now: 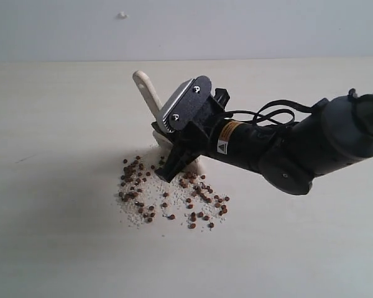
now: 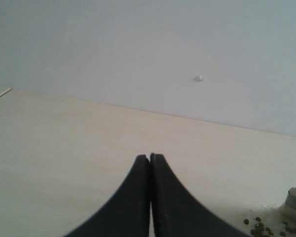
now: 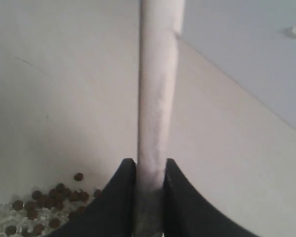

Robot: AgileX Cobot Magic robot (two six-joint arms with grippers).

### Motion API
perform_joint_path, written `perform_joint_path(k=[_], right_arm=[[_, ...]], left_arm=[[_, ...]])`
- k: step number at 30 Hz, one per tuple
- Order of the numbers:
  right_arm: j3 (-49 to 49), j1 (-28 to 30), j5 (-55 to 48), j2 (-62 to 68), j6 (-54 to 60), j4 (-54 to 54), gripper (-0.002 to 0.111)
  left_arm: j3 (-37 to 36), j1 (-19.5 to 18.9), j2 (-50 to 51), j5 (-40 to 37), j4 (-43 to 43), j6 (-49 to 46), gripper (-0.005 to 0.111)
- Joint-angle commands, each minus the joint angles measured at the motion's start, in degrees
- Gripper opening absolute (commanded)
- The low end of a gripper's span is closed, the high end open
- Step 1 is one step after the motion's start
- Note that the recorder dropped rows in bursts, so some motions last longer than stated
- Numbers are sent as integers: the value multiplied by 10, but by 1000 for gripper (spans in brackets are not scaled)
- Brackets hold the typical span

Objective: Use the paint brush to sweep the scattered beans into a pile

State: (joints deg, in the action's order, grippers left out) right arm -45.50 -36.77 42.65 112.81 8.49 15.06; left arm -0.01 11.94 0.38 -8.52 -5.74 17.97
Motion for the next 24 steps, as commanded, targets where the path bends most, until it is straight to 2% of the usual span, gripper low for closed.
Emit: perform_joint_path(k=[1, 9, 13, 18, 24], right_arm=[[0, 1, -9, -46, 6, 13, 0], [-1, 3, -12, -100, 145, 29, 0], [-21, 18, -13, -76, 152, 122, 0], [-76, 34, -12, -35, 149, 163, 0], [-166, 35, -22, 33, 2, 435, 0]], left_arm=[[0, 7, -4, 2, 2, -1, 0], [0, 7, -4, 2, 2, -1, 0], [0, 7, -4, 2, 2, -1, 0], [0, 7, -4, 2, 2, -1, 0], [0, 8, -4, 2, 2, -2, 0]])
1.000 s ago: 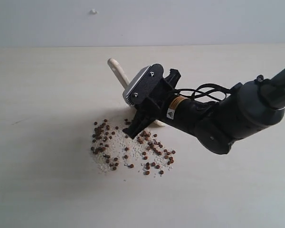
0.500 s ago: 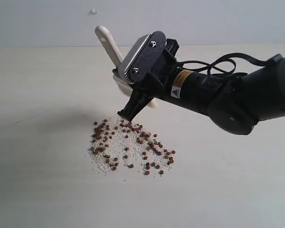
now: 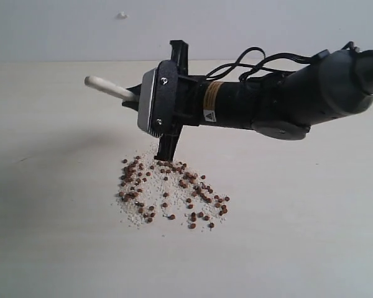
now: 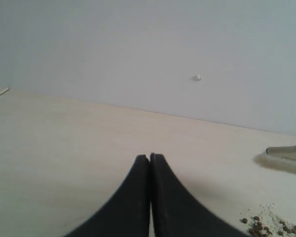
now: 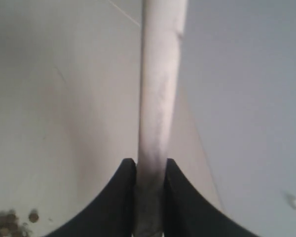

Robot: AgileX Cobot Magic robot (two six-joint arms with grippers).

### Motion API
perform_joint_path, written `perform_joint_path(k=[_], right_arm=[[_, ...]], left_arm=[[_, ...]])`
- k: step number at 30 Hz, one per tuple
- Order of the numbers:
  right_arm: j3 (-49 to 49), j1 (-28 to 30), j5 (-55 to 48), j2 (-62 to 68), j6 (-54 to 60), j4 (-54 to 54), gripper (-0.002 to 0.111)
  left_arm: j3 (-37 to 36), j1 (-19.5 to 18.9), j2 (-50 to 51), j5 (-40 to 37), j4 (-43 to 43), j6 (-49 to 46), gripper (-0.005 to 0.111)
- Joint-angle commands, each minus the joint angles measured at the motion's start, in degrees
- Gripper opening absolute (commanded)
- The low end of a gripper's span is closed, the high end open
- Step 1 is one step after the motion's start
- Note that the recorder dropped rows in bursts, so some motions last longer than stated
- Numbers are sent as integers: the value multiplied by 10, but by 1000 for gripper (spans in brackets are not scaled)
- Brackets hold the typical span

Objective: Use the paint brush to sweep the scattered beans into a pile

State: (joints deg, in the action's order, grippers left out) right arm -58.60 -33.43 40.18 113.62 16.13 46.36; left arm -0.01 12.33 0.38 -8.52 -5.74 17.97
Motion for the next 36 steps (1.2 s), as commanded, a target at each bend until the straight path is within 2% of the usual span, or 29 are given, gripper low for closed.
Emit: perform_joint_path(k=[1, 5, 8, 14, 17, 27, 30, 36], right_arm=[[-49, 2, 3, 38, -104, 171, 0], [-82, 13, 3, 86, -126, 198, 0], [-94, 33, 18, 99, -220, 269, 0], [-94, 52, 143, 82, -423, 447, 0], [-94, 52, 162, 71, -449, 470, 0], [-94, 52, 103, 18, -448, 461, 0], [-94, 52, 90, -1, -448, 418, 0], [-91, 51, 24, -36, -504, 250, 0]], left_arm=[[0, 4, -4, 2, 2, -2, 0], [0, 4, -4, 2, 2, -2, 0], [0, 4, -4, 2, 2, -3, 0], [0, 4, -4, 2, 2, -3, 0], [0, 4, -4, 2, 2, -3, 0], [0, 4, -4, 2, 2, -3, 0], [0, 4, -4, 2, 2, -3, 0], [0, 3, -4, 2, 2, -4, 0]])
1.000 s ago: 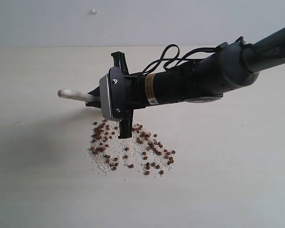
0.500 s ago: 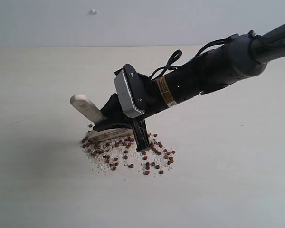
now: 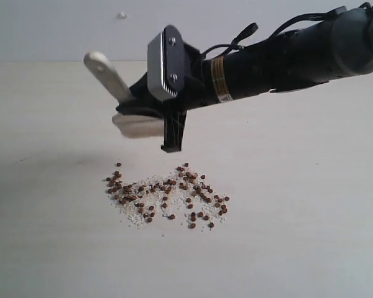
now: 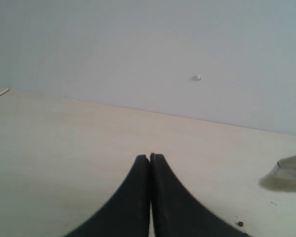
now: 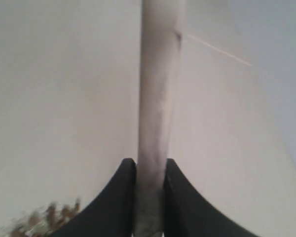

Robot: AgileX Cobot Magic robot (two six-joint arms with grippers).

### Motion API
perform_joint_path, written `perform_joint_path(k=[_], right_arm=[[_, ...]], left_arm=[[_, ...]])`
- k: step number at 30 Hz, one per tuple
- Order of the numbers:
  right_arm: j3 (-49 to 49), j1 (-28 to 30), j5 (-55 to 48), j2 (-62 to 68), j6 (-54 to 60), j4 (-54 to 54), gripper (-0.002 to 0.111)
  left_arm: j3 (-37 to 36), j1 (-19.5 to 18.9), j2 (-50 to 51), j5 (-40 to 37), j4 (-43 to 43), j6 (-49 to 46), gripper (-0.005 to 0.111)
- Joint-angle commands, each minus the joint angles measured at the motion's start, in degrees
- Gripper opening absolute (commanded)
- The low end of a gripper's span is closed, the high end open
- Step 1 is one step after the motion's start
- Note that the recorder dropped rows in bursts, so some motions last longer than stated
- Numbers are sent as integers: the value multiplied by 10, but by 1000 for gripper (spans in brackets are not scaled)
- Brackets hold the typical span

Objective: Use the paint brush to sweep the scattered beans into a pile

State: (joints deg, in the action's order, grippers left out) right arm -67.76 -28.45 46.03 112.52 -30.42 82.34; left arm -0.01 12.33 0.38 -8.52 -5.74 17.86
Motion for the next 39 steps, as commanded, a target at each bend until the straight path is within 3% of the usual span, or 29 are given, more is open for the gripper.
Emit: perform_joint_path(k=[1, 4, 9, 13, 19, 23, 27, 30, 39], right_arm=[[3, 1, -38, -29, -45, -127, 0], [21, -12, -61, -42, -59, -211, 0], [39, -70, -213, -64, -54, -376, 0], [39, -122, -267, -64, -18, -512, 0], [39, -185, -284, -59, 179, -906, 0], [39, -218, -239, -37, 386, -1228, 0], [39, -260, -152, -15, 535, -1460, 0], [38, -300, -82, 0, 584, -1509, 0], [-50, -371, -11, 61, 637, -1599, 0]], left_arm=[[0, 3, -4, 2, 2, -2, 0], [0, 3, -4, 2, 2, -2, 0], [0, 3, -4, 2, 2, -4, 0], [0, 3, -4, 2, 2, -4, 0], [0, 3, -4, 2, 2, -4, 0], [0, 3, -4, 2, 2, -4, 0], [0, 3, -4, 2, 2, -5, 0], [0, 3, -4, 2, 2, -5, 0], [0, 3, -4, 2, 2, -5, 0]])
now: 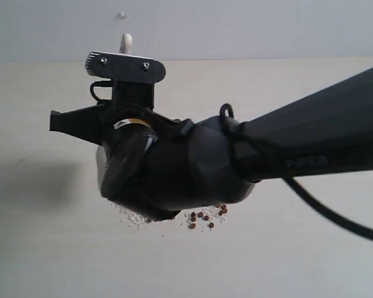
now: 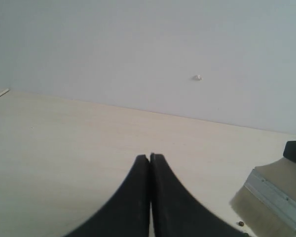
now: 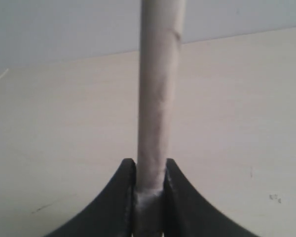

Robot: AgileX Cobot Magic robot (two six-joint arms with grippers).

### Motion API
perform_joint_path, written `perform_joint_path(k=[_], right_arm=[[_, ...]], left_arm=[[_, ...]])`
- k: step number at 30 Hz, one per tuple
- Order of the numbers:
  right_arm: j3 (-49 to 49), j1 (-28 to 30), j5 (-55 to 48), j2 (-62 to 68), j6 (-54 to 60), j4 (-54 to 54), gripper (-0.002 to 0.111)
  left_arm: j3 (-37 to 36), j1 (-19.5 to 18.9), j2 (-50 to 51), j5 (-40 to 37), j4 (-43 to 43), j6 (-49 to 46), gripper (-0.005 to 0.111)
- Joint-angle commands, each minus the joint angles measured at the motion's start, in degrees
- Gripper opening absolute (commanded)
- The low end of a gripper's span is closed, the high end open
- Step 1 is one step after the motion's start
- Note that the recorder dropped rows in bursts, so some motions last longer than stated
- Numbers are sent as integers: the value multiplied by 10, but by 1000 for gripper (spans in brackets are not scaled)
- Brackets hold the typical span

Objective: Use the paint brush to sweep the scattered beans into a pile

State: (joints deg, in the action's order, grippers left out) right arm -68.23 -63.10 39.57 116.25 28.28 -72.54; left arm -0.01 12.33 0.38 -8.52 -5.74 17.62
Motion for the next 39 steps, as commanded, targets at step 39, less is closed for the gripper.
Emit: perform_joint_path(k=[39], right_arm=[[-207, -59, 250, 120, 365, -274, 0]], left_arm=[[0, 4, -4, 2, 2, -5, 0]])
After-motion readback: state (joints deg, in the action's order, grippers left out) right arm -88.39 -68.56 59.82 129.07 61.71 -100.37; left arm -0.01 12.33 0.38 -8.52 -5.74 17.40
